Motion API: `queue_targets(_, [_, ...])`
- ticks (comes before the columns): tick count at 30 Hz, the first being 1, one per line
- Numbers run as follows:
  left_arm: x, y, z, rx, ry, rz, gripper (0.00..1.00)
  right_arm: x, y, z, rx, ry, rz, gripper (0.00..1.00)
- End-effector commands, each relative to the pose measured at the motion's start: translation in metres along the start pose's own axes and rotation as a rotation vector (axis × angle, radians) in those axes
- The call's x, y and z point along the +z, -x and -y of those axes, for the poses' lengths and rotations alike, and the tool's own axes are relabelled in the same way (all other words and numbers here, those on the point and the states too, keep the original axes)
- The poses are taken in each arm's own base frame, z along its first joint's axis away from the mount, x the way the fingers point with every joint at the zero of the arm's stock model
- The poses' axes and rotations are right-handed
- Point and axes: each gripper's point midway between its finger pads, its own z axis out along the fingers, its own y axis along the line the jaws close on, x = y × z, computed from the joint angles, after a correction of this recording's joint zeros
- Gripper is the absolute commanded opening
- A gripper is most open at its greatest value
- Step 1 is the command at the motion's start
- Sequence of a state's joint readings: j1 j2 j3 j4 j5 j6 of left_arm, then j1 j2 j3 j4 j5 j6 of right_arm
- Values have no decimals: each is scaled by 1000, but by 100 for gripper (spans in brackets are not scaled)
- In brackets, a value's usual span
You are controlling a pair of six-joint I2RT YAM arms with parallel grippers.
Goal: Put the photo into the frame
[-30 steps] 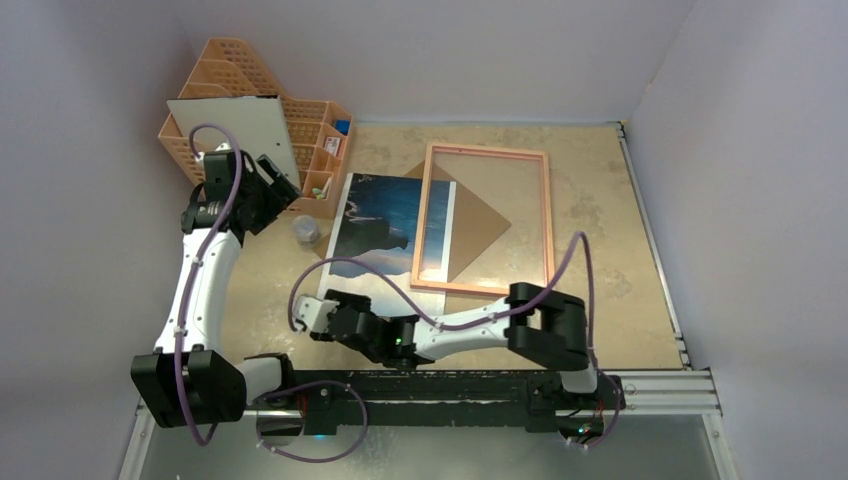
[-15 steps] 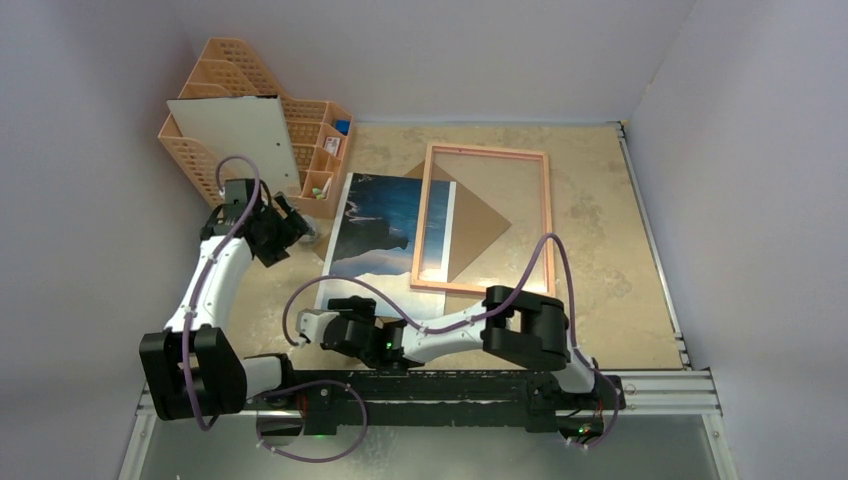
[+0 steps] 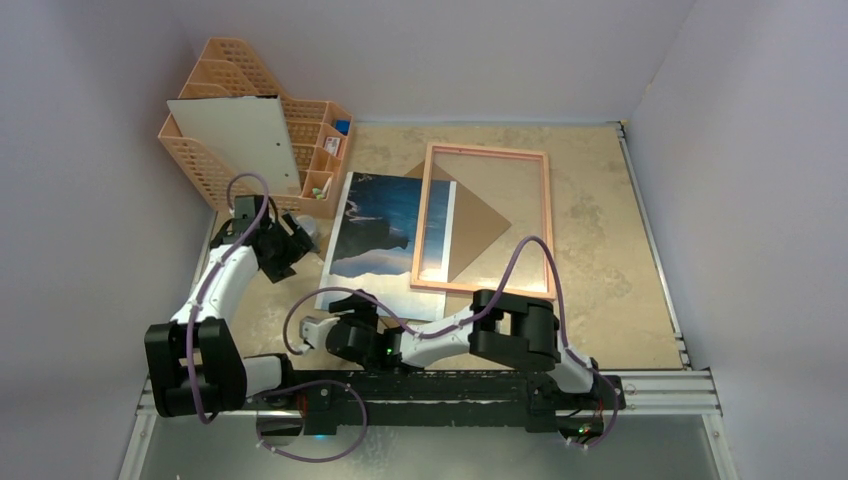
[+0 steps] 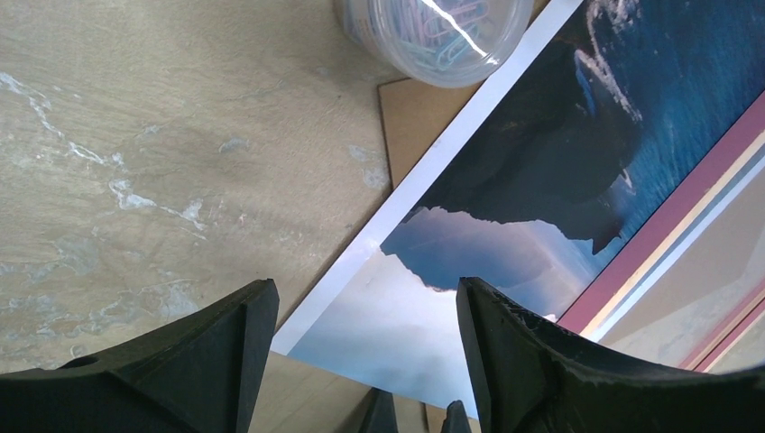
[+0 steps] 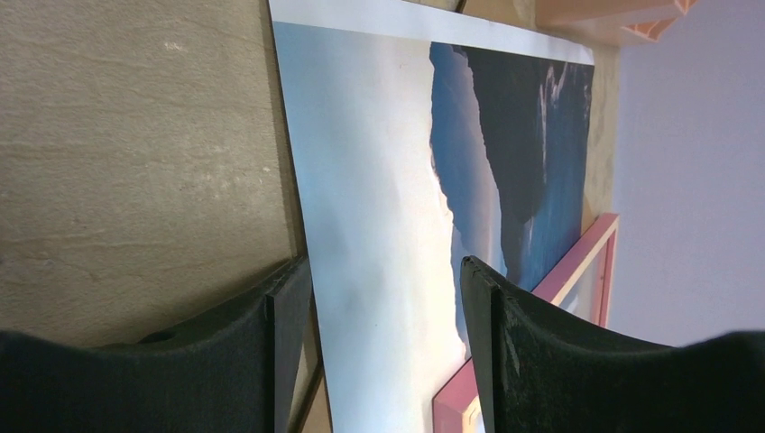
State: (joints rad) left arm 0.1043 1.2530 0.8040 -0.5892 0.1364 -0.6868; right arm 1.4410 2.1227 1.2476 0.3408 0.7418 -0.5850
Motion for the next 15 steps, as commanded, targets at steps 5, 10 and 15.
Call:
queue_targets(5, [9, -1, 0, -11, -28, 11, 75, -4, -10, 34, -56, -228, 10, 61])
queue_targets(10, [11, 1, -1, -10, -24, 15, 75, -13, 4, 57, -4, -314, 71, 55])
queue_targets(15, [12, 6, 1, -9, -21, 25, 75, -10, 14, 61, 20, -331, 120, 48])
